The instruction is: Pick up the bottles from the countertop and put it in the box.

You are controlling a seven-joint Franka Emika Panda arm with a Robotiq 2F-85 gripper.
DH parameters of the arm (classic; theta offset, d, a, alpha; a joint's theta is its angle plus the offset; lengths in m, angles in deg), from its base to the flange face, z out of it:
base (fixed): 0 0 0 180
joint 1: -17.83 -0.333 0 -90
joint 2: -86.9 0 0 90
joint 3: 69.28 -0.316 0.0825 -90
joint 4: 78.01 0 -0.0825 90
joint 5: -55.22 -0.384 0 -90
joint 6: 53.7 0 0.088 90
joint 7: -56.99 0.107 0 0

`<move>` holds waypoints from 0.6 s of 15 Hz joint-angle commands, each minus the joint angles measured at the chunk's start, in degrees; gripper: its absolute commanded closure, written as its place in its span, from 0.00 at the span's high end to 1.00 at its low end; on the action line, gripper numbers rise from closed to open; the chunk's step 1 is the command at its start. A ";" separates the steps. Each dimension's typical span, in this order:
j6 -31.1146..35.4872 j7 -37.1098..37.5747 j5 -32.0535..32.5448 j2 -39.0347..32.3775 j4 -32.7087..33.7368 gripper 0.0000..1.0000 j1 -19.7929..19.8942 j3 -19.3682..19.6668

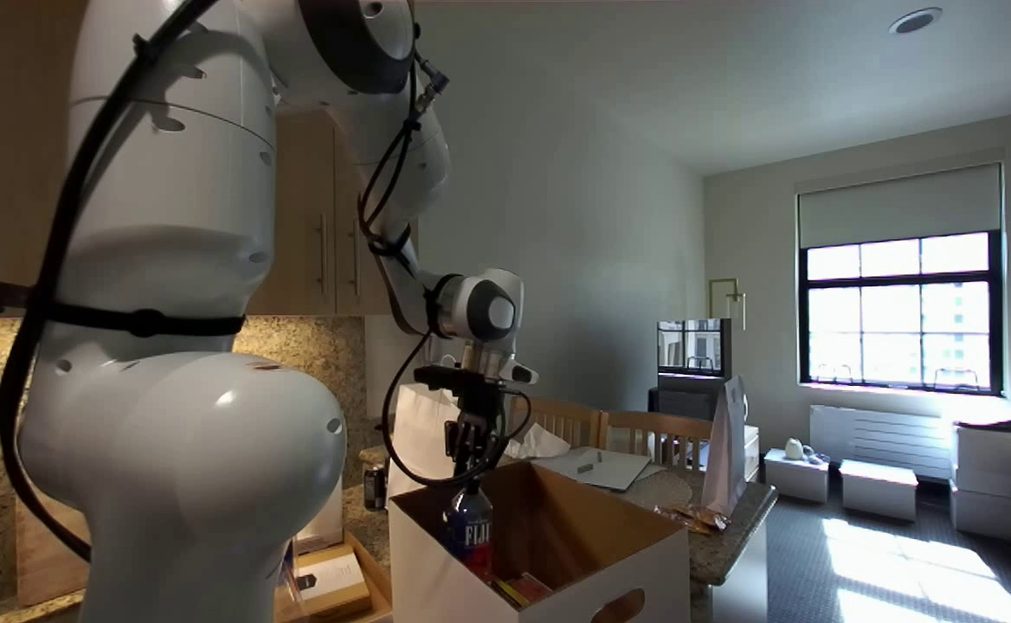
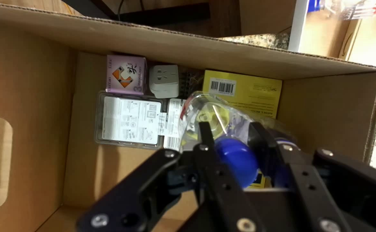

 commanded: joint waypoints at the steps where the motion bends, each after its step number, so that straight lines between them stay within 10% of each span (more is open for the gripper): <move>1: -0.87 2.63 0.98 0.53 0.36 0.11 -0.18 0.46; 9: -0.40 0.66 -0.84 -0.70 -0.06 0.11 -0.32 0.33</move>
